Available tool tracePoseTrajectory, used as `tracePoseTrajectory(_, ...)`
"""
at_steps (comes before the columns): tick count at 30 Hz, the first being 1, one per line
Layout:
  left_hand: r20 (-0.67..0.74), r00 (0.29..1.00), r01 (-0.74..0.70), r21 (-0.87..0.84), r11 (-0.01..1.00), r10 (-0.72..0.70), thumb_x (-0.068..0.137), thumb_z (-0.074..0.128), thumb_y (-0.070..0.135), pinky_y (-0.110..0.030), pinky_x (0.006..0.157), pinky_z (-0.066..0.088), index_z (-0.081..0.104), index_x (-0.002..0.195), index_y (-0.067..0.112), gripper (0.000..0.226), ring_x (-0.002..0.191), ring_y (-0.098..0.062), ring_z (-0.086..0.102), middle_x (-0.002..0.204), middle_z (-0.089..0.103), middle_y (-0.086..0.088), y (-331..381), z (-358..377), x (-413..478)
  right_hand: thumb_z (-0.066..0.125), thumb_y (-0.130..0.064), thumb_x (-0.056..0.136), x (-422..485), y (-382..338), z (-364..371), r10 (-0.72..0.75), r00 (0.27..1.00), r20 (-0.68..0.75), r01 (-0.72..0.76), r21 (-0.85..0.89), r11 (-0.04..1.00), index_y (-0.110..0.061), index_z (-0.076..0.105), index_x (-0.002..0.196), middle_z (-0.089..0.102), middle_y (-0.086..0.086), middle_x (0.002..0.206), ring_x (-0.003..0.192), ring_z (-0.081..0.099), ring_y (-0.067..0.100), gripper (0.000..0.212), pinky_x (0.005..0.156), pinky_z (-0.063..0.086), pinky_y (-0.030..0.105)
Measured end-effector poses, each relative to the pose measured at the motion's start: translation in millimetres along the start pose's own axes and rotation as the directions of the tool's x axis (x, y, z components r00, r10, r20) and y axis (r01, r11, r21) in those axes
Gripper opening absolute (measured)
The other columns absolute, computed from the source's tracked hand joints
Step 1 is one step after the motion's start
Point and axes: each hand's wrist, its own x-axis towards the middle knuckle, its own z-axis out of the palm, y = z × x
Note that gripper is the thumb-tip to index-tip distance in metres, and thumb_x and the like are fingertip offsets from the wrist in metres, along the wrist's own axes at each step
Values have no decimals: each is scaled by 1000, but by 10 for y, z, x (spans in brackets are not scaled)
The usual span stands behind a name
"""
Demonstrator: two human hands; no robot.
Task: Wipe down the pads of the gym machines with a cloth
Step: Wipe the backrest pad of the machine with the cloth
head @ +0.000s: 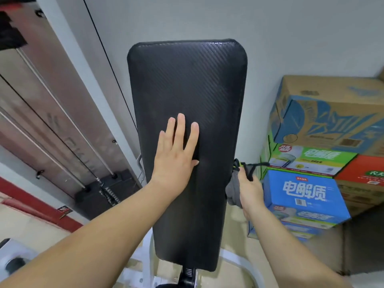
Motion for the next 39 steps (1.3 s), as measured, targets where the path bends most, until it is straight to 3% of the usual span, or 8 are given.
tracePoseTrajectory(5, 35, 999, -34, -15, 999, 35, 95, 61, 57, -54, 124, 22, -8, 163, 18, 105, 157, -41, -8, 168, -15, -20, -75, 25, 13, 51, -48, 102, -205, 560, -30, 224, 975, 7, -222, -97, 970, -12, 56, 133, 62, 15, 134, 116, 59, 35, 48, 104, 47, 44)
tracePoseTrajectory(10, 43, 998, -45, -133, 990, 51, 98, 62, 48, -49, 127, 21, -5, 163, 23, 97, 158, -34, -5, 171, -9, -10, -126, -98, -78, 54, -55, 98, -398, -712, -18, -175, 963, -206, 203, 121, 972, -14, 52, 140, 60, 4, 139, 124, 56, 24, 59, 105, 44, 36)
tracePoseTrajectory(14, 25, 998, -48, -296, 954, 58, 96, 65, 40, -47, 127, 23, 8, 163, 24, 89, 157, -30, 5, 171, -4, -4, -259, -317, -294, 55, -66, 92, -784, -1789, 136, -691, 685, -231, 636, -272, 722, -23, 50, 120, 62, -9, 114, 102, 57, 18, 51, 79, 42, 36)
tracePoseTrajectory(18, 10, 999, -35, -354, 934, 41, 97, 61, 39, -42, 126, 14, 14, 162, 27, 82, 157, -28, 3, 171, -7, -1, -352, -410, -418, 66, -45, 90, -735, -1687, 320, -892, 428, -144, 598, -695, 399, -18, 54, 121, 54, 9, 111, 99, 57, 34, 43, 63, 36, 37)
tracePoseTrajectory(27, 213, 977, 93, -479, 873, 13, 99, 59, 32, -41, 128, 16, 16, 162, 23, 77, 156, -24, 0, 170, -7, 0, -597, -69, -934, 77, -33, 78, -938, -257, 628, -669, 586, 456, 569, -820, -61, -27, 50, 124, 51, 4, 109, 93, 58, 27, 54, 55, 42, 33)
tracePoseTrajectory(29, 238, 971, 143, -524, 840, -16, 99, 59, 34, -39, 126, 24, 18, 162, 23, 76, 154, -22, 5, 169, 2, 0, -666, -49, -998, 68, -39, 87, -1008, -155, 605, -572, 654, 495, 620, -784, 30, -31, 47, 123, 54, -2, 111, 96, 62, 25, 43, 63, 47, 34)
tracePoseTrajectory(33, 186, 983, 136, -753, 644, 9, 91, 70, 39, -22, 110, 40, 14, 163, 32, 92, 140, -6, 31, 151, 21, 14, -648, -209, -943, 61, -51, 92, -1300, -608, 738, -521, 833, 187, 551, -371, 748, -35, 50, 107, 66, -12, 98, 91, 65, 12, 25, 77, 57, 41)
tracePoseTrajectory(39, 354, 932, 340, -928, 153, 82, 81, 82, 21, -25, 107, 49, -6, 162, 38, 121, 138, -7, 40, 150, 18, 26, -435, -603, -510, 62, -35, 96, -1597, -1316, 666, -221, 889, 401, 302, -152, 941, -23, 65, 108, 72, 4, 102, 93, 71, 19, 17, 70, 60, 35)
